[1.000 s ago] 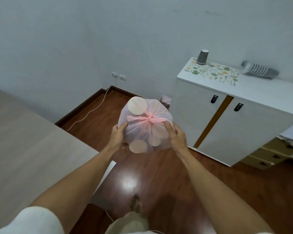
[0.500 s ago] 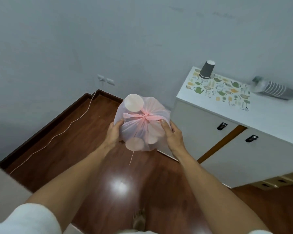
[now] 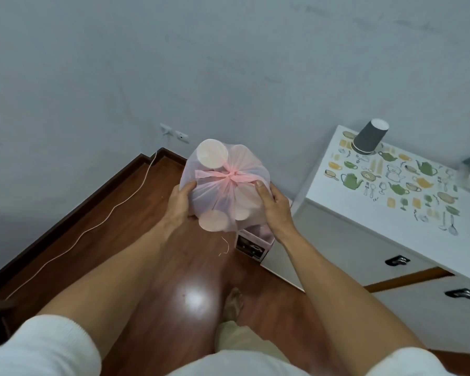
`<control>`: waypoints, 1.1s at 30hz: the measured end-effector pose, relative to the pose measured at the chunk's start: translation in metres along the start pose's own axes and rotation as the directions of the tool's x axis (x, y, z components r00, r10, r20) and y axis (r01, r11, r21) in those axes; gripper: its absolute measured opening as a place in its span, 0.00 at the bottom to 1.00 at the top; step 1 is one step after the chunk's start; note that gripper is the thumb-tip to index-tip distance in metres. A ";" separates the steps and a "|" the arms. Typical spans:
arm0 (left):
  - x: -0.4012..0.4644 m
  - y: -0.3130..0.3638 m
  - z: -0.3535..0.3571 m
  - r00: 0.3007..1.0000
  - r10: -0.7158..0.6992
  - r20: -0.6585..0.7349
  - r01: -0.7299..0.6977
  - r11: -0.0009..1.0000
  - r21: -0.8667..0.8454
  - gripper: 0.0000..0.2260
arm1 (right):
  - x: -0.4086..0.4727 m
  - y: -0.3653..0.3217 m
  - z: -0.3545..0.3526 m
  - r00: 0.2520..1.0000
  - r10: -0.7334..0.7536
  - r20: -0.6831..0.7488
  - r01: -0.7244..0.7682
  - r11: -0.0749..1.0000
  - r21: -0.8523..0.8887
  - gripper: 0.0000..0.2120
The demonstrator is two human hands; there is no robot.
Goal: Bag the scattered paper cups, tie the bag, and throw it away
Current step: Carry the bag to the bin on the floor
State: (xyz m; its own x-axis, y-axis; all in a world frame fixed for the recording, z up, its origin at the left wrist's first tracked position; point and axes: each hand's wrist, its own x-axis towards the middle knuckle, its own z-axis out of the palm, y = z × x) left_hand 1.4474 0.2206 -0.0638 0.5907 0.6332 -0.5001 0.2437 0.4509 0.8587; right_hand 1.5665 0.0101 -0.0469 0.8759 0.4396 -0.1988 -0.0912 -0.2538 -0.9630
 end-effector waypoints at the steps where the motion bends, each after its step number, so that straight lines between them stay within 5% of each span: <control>1: 0.014 0.005 0.003 1.000 -0.005 -0.007 0.005 1.000 0.002 0.31 | 0.017 0.000 0.003 1.000 0.009 0.001 -0.009 1.000 -0.004 0.30; 11: 0.147 0.047 0.027 1.000 0.003 0.010 -0.002 0.996 -0.093 0.21 | 0.148 0.014 0.047 0.997 0.075 -0.027 -0.073 0.995 0.070 0.20; 16: 0.221 0.036 0.030 0.999 0.032 0.024 -0.033 0.998 0.051 0.29 | 0.185 0.049 0.079 0.982 0.156 -0.108 -0.146 0.984 0.103 0.32; 22: 0.350 -0.040 0.020 0.993 0.120 0.008 -0.116 0.947 0.299 0.25 | 0.246 0.157 0.139 0.960 0.183 -0.213 -0.153 0.977 0.152 0.30; 33: 0.560 -0.262 -0.006 0.999 0.034 0.037 -0.044 0.953 0.301 0.20 | 0.350 0.416 0.242 0.882 0.252 -0.399 -0.180 0.961 0.209 0.33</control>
State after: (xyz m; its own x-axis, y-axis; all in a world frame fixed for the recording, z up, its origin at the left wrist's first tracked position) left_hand 1.7096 0.4608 -0.5697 0.6269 0.6242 -0.4662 0.4379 0.2126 0.8735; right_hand 1.7206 0.2672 -0.5610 0.9384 -0.0201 -0.3450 -0.3442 -0.1432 -0.9279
